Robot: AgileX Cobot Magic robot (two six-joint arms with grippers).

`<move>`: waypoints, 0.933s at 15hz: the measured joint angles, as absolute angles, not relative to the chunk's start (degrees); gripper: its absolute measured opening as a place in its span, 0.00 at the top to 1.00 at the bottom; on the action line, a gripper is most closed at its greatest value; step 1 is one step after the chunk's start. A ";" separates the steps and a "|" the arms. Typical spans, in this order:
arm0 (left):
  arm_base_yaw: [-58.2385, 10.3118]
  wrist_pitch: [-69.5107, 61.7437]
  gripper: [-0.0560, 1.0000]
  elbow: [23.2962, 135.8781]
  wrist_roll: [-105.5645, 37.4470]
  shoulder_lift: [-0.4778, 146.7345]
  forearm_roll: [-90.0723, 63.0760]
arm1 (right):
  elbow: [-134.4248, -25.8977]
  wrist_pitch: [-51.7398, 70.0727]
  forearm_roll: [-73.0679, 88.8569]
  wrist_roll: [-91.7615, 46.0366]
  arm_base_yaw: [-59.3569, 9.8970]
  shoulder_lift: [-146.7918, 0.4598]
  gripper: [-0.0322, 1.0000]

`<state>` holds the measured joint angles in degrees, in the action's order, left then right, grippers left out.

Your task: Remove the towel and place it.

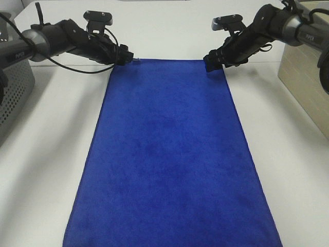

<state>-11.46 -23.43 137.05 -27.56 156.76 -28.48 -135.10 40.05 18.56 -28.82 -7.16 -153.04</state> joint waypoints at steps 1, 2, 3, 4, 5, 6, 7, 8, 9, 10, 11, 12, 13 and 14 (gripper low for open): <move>-11.46 -28.25 0.30 137.05 -25.27 155.21 -27.56 | -135.10 45.89 17.99 -27.62 -7.16 -151.20 0.32; -11.46 -33.80 0.30 137.05 -22.57 153.27 -26.18 | -135.10 52.02 17.25 -25.61 -7.16 -149.03 0.32; -11.46 -37.24 0.30 137.05 -20.91 152.06 -25.15 | -135.10 55.41 16.73 -24.29 -7.16 -147.88 0.32; -11.46 -44.52 0.30 137.05 -17.42 149.66 -23.15 | -135.10 61.25 16.04 -22.00 -7.16 -145.93 0.32; -11.46 -51.17 0.30 137.05 -14.21 147.48 -20.74 | -135.10 66.69 15.58 -19.14 -7.16 -144.04 0.32; -11.46 -57.47 0.30 137.05 -11.12 145.13 -18.79 | -135.10 68.53 15.53 -16.21 -7.16 -141.98 0.32; -11.46 -64.06 0.29 137.05 -8.94 143.07 -17.07 | -135.10 69.04 15.47 -13.01 -7.16 -139.80 0.31; -11.46 -69.04 0.21 137.05 -6.76 138.48 -15.58 | -135.10 69.39 15.53 -10.60 -7.16 -135.28 0.29; -11.46 -69.16 0.20 137.05 -5.73 135.96 -15.18 | -135.10 69.50 15.53 -9.63 -7.16 -132.41 0.28; -11.46 -69.33 0.20 137.05 -5.16 133.21 -14.15 | -135.10 69.61 15.47 -8.48 -7.16 -129.66 0.28; -11.46 -69.39 0.20 137.05 -3.84 130.75 -11.46 | -134.47 69.56 14.55 -7.10 -7.16 -126.68 0.28; -11.17 -69.44 0.19 137.05 -1.95 128.06 -6.93 | -132.93 69.56 12.95 -6.19 -7.16 -123.47 0.28; -11.17 -69.44 0.19 137.05 -1.95 128.06 -6.93 | -132.93 69.56 12.95 -6.19 -7.16 -123.47 0.28; -8.65 -69.44 0.19 137.05 1.43 123.93 -0.52 | -127.88 69.67 9.80 -5.39 -5.84 -116.71 0.28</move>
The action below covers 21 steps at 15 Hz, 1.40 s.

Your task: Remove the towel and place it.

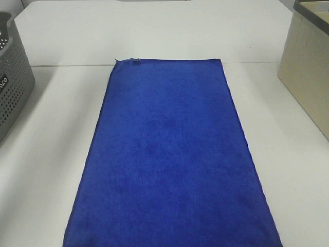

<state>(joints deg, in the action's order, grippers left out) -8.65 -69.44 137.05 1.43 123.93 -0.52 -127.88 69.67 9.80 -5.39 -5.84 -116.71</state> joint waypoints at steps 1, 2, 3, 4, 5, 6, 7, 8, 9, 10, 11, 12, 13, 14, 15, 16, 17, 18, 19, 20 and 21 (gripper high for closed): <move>-6.13 -69.44 0.19 135.85 1.95 121.47 0.29 | -124.96 69.67 9.63 -5.33 -4.18 -113.90 0.28; -3.21 -69.44 0.19 133.67 2.12 118.89 0.00 | -121.64 69.73 9.57 -5.33 -1.26 -111.04 0.28; -0.63 -69.44 0.19 131.09 2.18 116.31 -0.40 | -118.60 69.79 9.11 -5.33 1.60 -108.63 0.28; 1.66 -69.50 0.19 128.00 2.18 113.67 -0.80 | -115.45 69.79 8.25 -5.33 3.67 -105.94 0.28; 2.98 -69.50 0.19 124.10 2.18 110.70 -0.80 | -111.21 69.79 6.70 -5.33 4.35 -103.08 0.28; 3.21 -69.44 0.19 118.32 2.12 106.57 -0.74 | -106.34 69.73 4.98 -5.33 4.35 -99.52 0.28; 3.21 -69.50 0.19 111.27 2.12 101.76 -0.74 | -99.92 69.73 4.01 -5.33 4.24 -94.77 0.28; 3.21 -69.44 0.19 104.34 2.12 96.89 -0.74 | -93.68 69.73 3.44 -5.33 4.24 -89.21 0.29; 3.21 -69.50 0.19 97.35 2.12 91.85 -0.34 | -86.69 69.79 3.21 -5.33 4.24 -83.54 0.29; 3.21 -69.67 0.19 89.84 2.12 86.17 0.00 | -80.62 69.79 3.21 -5.04 4.24 -77.46 0.29; 3.21 -69.79 0.19 83.14 2.12 80.56 0.74 | -74.77 69.79 3.21 -4.70 4.24 -71.33 0.29; 3.21 -69.90 0.19 80.73 2.12 78.44 1.26 | -71.73 69.84 3.21 -4.47 4.24 -68.18 0.29; 3.21 -69.90 0.19 75.75 2.12 73.74 2.35 | -66.35 69.90 3.21 -4.01 4.24 -62.22 0.29; 3.21 -69.90 0.19 71.10 2.12 68.81 3.15 | -62.40 69.96 3.21 -3.78 4.24 -57.01 0.29; 3.21 -69.90 0.19 65.83 2.18 64.23 3.55 | -58.67 69.96 3.50 -3.78 4.24 -51.34 0.29; 3.21 -69.90 0.19 61.99 2.29 60.16 3.78 | -55.58 69.73 3.72 -3.78 4.24 -46.29 0.29; 3.21 -68.93 0.19 58.44 2.52 56.15 3.78 | -52.65 67.61 3.72 -3.78 4.24 -41.02 0.29; 3.21 -66.81 0.19 55.06 2.52 52.20 3.78 | -49.96 64.40 3.72 -3.78 4.24 -36.96 0.29; 3.21 -64.40 0.19 51.57 2.52 48.01 3.78 | -47.90 61.54 3.72 -3.78 4.24 -33.69 0.29; 3.21 -61.54 0.19 48.19 2.58 43.95 3.78 | -45.78 60.79 3.72 -3.78 4.24 -30.48 0.29; 3.21 -57.58 0.19 42.51 2.58 36.73 3.84 | -42.51 61.25 3.84 -3.78 4.24 -25.55 0.29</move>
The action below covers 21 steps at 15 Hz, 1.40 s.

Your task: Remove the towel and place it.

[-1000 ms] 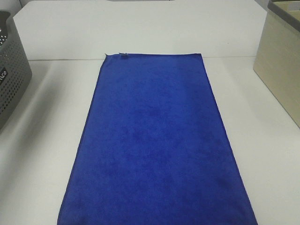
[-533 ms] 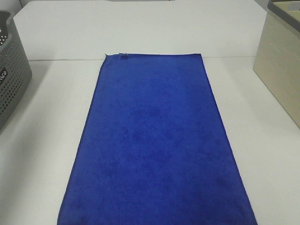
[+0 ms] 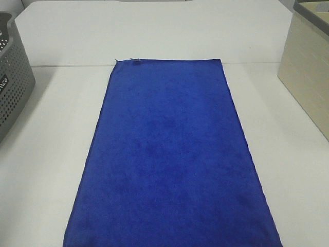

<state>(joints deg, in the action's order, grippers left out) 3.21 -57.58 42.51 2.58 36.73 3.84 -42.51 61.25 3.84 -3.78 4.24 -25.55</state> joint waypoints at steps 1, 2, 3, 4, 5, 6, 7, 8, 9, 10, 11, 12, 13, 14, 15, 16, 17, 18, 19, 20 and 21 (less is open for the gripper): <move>3.21 -56.89 0.19 41.08 2.58 34.78 3.84 | -40.16 62.11 3.84 -3.78 4.24 -22.40 0.29; 3.21 -56.15 0.19 38.50 2.58 31.00 4.01 | -37.99 63.08 3.84 -3.78 4.24 -19.25 0.29; 3.21 -55.52 0.19 36.38 2.58 27.67 4.18 | -36.04 63.48 3.84 -3.78 4.24 -16.27 0.29; 3.21 -55.41 0.19 34.43 2.58 24.69 4.18 | -34.15 64.06 3.84 -3.78 4.24 -13.29 0.29; 3.21 -55.23 0.19 32.43 2.58 21.66 4.18 | -32.66 64.74 3.84 -3.78 4.24 -10.77 0.29; 3.21 -55.52 0.19 30.83 2.58 18.91 4.18 | -31.40 65.78 3.84 -3.78 4.24 -8.14 0.29; 3.21 -55.46 0.19 30.42 2.58 16.50 4.18 | -31.23 66.06 3.84 -3.78 4.24 -5.90 0.29; 3.21 -55.12 0.19 30.37 2.58 13.98 4.18 | -31.23 66.00 3.84 -3.78 4.24 -3.67 0.29; 3.21 -55.06 0.19 30.37 2.58 11.46 4.18 | -31.17 66.00 3.78 -3.78 4.24 -1.83 0.29; 3.21 -55.41 0.19 30.37 2.58 8.54 3.78 | -31.17 66.06 3.72 -3.78 4.24 -0.34 0.29; 3.21 -56.67 0.19 30.25 2.64 5.61 2.23 | -31.17 66.12 3.72 -3.78 4.24 0.00 0.29; 3.21 -57.47 0.19 30.08 2.64 4.47 1.49 | -31.17 66.35 3.72 -3.78 4.24 0.23 0.29; 3.21 -59.07 0.19 29.28 2.12 1.60 -0.74 | -31.17 66.63 3.78 -3.78 4.24 0.23 0.29; 3.21 -59.24 0.19 28.99 1.03 0.11 -2.52 | -31.17 66.75 3.78 -3.78 4.24 0.23 0.29; 3.21 -59.30 0.19 28.99 0.00 -0.17 -3.72 | -31.17 66.75 3.84 -3.78 4.24 0.23 0.29; 3.21 -59.36 0.19 28.99 -0.74 -0.23 -4.41 | -31.17 66.52 3.84 -3.84 4.24 0.23 0.29; 3.21 -59.36 0.19 28.99 -1.09 -0.29 -4.81 | -30.77 65.32 3.84 -3.84 4.24 0.23 0.29; 3.21 -59.36 0.19 28.99 -1.15 -0.29 -4.81 | -29.79 63.25 3.84 -3.84 4.24 0.23 0.29; 3.21 -59.36 0.19 28.99 -1.20 -0.29 -4.81 | -29.05 62.17 3.84 -3.84 4.24 0.23 0.29; 3.21 -59.36 0.19 28.99 -1.20 -0.29 -4.93 | -28.99 61.31 3.95 -3.84 4.24 0.23 0.29; 3.21 -59.36 0.19 28.99 -1.20 -0.29 -5.56 | -28.99 61.19 4.13 -3.84 4.24 0.23 0.29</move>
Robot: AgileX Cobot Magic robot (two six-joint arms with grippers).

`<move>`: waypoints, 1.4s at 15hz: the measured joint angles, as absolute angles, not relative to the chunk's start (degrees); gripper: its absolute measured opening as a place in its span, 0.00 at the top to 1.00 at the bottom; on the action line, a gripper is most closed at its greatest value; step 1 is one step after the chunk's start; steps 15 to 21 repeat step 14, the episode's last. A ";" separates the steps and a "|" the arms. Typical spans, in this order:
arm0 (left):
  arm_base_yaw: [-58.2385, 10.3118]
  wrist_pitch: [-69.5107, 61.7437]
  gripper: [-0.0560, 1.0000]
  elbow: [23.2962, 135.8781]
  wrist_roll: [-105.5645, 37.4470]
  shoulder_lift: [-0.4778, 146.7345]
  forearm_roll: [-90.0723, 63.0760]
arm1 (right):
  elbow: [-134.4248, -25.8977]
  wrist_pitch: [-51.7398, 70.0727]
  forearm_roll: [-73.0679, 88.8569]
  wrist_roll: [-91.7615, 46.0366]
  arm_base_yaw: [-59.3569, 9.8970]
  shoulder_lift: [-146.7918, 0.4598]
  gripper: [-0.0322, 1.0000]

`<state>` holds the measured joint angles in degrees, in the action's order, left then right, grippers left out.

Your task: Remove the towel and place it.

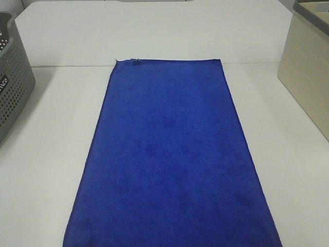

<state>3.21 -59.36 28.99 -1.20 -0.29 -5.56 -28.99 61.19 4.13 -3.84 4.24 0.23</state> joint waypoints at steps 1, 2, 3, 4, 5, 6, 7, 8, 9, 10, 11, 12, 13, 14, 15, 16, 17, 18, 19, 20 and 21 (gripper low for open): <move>3.21 -59.36 0.19 28.99 -1.20 -0.29 -6.70 | -28.99 61.19 4.18 -3.84 4.24 0.23 0.29; 3.21 -59.36 0.19 28.99 -1.20 -0.29 -7.39 | -28.99 61.19 4.24 -3.84 4.24 0.23 0.29; 3.21 -59.36 0.19 28.99 -1.20 -0.29 -8.25 | -28.93 61.19 4.30 -3.84 4.24 0.23 0.29; 3.21 -59.36 0.19 28.99 -1.15 -0.29 -9.28 | -28.93 61.19 4.30 -3.84 4.24 0.23 0.29; 3.21 -59.36 0.19 28.99 -1.15 -0.29 -9.68 | -28.93 61.19 4.30 -3.84 4.24 0.23 0.29; 3.21 -59.36 0.19 28.99 -1.15 -0.29 -9.74 | -28.93 61.19 4.30 -3.84 4.24 0.23 0.29; 3.21 -59.36 0.19 28.99 -1.15 -0.29 -9.74 | -28.88 61.19 4.30 -3.84 4.24 0.23 0.29; 3.21 -59.36 0.19 28.99 -1.15 -0.29 -9.80 | -28.88 61.19 4.30 -3.84 4.24 0.23 0.29; 3.21 -59.36 0.19 28.99 -1.15 -0.29 -9.80 | -28.88 61.19 4.30 -3.84 4.24 0.23 0.29; 3.21 -59.36 0.19 28.99 -1.20 -0.29 -9.80 | -28.88 61.19 4.30 -3.84 4.24 0.23 0.29; 3.21 -59.36 0.19 28.99 -1.20 -0.29 -9.80 | -28.82 61.19 4.30 -3.84 4.24 0.23 0.29; 3.21 -59.36 0.19 28.99 -1.20 -0.29 -9.80 | -28.82 61.19 4.30 -3.84 4.24 0.23 0.29; 3.21 -59.36 0.19 28.99 -1.20 -0.29 -9.80 | -28.82 61.19 4.30 -3.84 4.24 0.23 0.29; 3.21 -59.36 0.19 28.99 -1.15 -0.29 -9.80 | -28.82 61.19 4.30 -3.84 4.24 0.23 0.29; 3.21 -59.36 0.19 28.99 -1.15 -0.29 -9.80 | -28.82 61.19 4.30 -3.84 4.24 0.23 0.29; 3.21 -59.36 0.19 28.99 -1.15 -0.29 -9.80 | -28.82 61.19 4.30 -3.84 4.24 0.23 0.29; 3.21 -59.36 0.19 28.99 -1.15 -0.29 -9.80 | -28.82 61.19 4.30 -3.84 4.24 0.23 0.29; 3.21 -59.36 0.19 28.99 -1.15 -0.29 -9.80 | -28.82 61.19 4.30 -3.84 4.24 0.23 0.29; 3.21 -59.36 0.19 28.99 -1.15 -0.29 -9.80 | -28.82 61.19 4.30 -3.84 4.24 0.23 0.29; 3.21 -59.36 0.19 28.99 -1.15 -0.29 -9.80 | -28.82 61.19 4.30 -3.84 4.24 0.23 0.29; 3.21 -59.36 0.19 28.99 -1.15 -0.29 -9.80 | -28.82 61.19 4.30 -3.84 4.24 0.23 0.29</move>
